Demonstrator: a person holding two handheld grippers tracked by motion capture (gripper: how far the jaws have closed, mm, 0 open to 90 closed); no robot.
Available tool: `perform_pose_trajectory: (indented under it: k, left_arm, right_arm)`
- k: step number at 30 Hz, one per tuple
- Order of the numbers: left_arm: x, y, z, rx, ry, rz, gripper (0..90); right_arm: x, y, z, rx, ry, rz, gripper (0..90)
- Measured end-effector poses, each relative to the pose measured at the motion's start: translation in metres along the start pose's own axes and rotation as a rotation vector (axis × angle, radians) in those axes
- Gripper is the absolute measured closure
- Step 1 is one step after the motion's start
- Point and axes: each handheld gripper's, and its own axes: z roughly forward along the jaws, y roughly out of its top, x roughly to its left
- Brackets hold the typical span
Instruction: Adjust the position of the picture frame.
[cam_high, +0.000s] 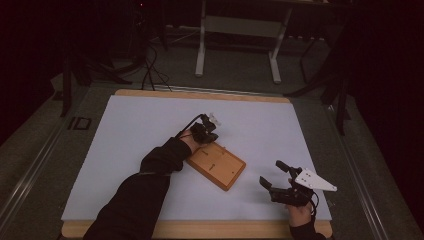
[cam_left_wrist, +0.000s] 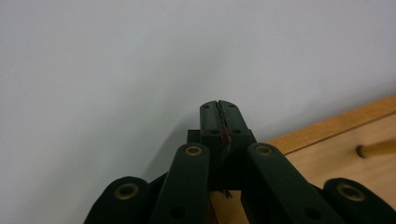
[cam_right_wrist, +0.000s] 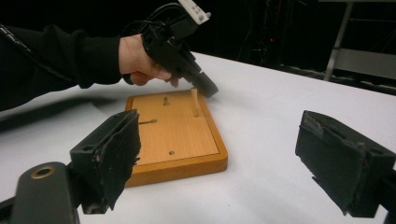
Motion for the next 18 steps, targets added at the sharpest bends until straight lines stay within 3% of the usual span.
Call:
perform_pose_trajectory:
  k: [11,14,17,18]
  left_arm:
    - [0.002,-0.006,-0.009,0.042,-0.029,0.014,90.0]
    - [-0.002,-0.010,-0.012,0.052,-0.027,0.041,90.0]
    - [-0.005,-0.013,-0.014,0.047,-0.029,0.042,90.0]
    - [-0.007,-0.021,-0.019,0.037,-0.043,0.030,90.0]
  right_arm:
    - [0.000,0.000,0.001,0.004,-0.002,0.000,13.4]
    - [0.000,0.000,0.001,0.005,-0.002,-0.003,13.4]
    - [0.001,-0.001,0.001,0.007,-0.001,-0.003,13.4]
    - [0.001,-0.001,0.001,0.007,-0.001,-0.003,13.4]
